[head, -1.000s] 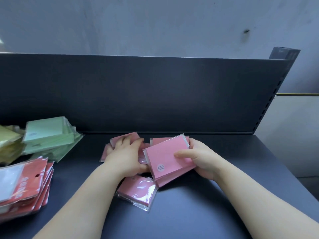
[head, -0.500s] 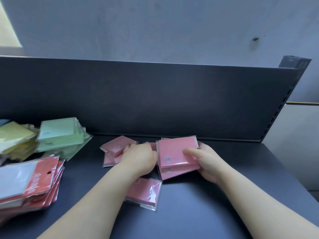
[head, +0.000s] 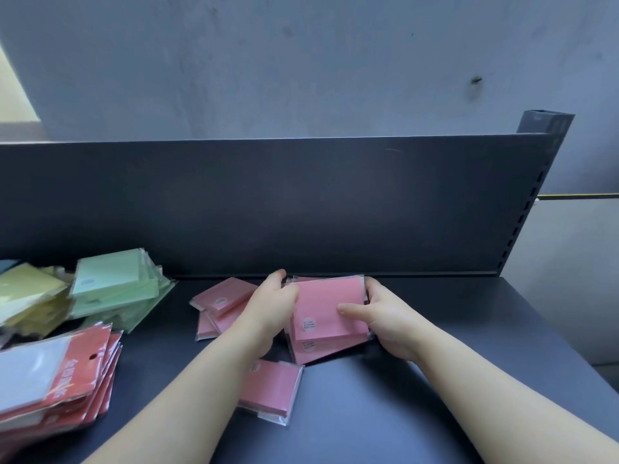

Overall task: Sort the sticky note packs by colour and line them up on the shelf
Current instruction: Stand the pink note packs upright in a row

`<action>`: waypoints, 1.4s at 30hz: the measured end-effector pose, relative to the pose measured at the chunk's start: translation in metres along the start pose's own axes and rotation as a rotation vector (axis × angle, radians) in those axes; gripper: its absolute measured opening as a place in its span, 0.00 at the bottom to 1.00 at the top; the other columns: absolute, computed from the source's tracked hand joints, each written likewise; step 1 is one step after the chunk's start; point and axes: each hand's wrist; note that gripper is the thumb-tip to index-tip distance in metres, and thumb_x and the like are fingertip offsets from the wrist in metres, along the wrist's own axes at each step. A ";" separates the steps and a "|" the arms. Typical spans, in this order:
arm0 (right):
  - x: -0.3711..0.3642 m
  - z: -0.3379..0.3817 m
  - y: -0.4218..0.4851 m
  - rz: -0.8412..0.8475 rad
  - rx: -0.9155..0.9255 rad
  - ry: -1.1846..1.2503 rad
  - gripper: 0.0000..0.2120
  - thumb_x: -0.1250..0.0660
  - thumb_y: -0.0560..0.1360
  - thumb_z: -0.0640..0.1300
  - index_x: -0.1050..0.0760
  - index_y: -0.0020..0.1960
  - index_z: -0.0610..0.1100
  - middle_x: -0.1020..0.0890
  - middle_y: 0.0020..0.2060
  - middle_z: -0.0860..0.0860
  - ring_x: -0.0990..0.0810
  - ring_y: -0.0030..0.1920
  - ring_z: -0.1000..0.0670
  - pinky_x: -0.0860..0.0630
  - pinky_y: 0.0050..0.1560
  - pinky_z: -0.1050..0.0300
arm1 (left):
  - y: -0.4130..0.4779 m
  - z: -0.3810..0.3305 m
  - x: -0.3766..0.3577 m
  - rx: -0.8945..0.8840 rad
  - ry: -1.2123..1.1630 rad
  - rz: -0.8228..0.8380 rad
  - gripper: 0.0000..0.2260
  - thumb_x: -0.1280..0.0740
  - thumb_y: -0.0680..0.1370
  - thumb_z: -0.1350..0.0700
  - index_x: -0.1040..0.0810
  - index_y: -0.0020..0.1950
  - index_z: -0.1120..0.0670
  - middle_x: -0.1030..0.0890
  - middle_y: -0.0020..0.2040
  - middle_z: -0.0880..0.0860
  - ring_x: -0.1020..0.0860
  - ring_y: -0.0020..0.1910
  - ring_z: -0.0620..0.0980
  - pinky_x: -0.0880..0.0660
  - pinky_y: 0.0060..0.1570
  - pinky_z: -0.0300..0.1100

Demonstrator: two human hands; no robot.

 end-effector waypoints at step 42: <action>0.081 -0.008 0.005 -0.355 0.201 -0.349 0.31 0.36 0.73 0.34 0.42 0.71 0.53 0.25 0.50 0.63 0.26 0.50 0.62 0.32 0.44 0.78 | 0.029 -0.035 -0.124 0.035 -0.531 0.042 0.28 0.53 0.78 0.31 0.26 0.66 0.44 0.20 0.60 0.48 0.22 0.59 0.48 0.26 0.59 0.46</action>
Point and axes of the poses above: each hand's wrist, its own y-axis towards the middle knuckle, its own x-axis out of the back of the hand, z = x × y
